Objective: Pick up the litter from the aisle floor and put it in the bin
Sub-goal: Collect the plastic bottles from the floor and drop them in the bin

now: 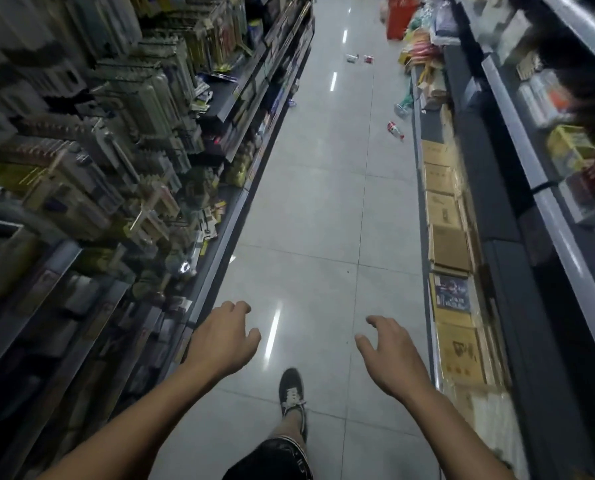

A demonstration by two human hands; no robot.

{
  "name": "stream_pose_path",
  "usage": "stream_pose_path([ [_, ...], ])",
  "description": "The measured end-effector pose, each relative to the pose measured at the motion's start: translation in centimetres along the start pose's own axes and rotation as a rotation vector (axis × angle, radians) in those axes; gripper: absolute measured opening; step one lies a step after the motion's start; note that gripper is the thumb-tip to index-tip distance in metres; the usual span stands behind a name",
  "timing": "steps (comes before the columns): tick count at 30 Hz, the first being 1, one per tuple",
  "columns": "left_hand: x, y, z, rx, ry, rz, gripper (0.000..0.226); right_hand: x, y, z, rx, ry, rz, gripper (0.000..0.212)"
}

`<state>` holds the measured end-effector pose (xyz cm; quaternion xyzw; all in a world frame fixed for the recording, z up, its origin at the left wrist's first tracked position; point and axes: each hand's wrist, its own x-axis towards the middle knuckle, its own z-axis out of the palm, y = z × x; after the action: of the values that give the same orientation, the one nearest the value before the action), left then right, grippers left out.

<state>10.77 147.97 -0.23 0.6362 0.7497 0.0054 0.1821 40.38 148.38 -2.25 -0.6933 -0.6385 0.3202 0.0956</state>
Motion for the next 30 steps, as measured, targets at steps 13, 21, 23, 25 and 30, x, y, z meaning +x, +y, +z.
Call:
stream_pose_path([
  [13, 24.3, 7.2, -6.3, -0.044, -0.027, 0.158, 0.051, 17.3, -2.8, -6.7, -0.027, 0.054, 0.169, 0.052],
  [21, 37.2, 16.4, -7.4, 0.025, -0.042, 0.290, 0.049, 26.4, 0.4, -11.7, 0.052, 0.108, 0.277, 0.052],
  [23, 40.7, 19.3, -7.5, 0.029, -0.037, 0.314, 0.049, 29.7, 1.8, -13.5, 0.065, 0.120, 0.283, 0.052],
  [25, 44.0, 22.3, -7.6, 0.033, -0.030, 0.325, 0.049, 33.3, 3.0, -15.4, 0.078, 0.136, 0.285, 0.051],
  [30, 50.7, 28.3, -8.3, 0.020, -0.025, 0.294, 0.047, 42.3, 5.4, -21.0, 0.102, 0.128, 0.266, 0.050],
])
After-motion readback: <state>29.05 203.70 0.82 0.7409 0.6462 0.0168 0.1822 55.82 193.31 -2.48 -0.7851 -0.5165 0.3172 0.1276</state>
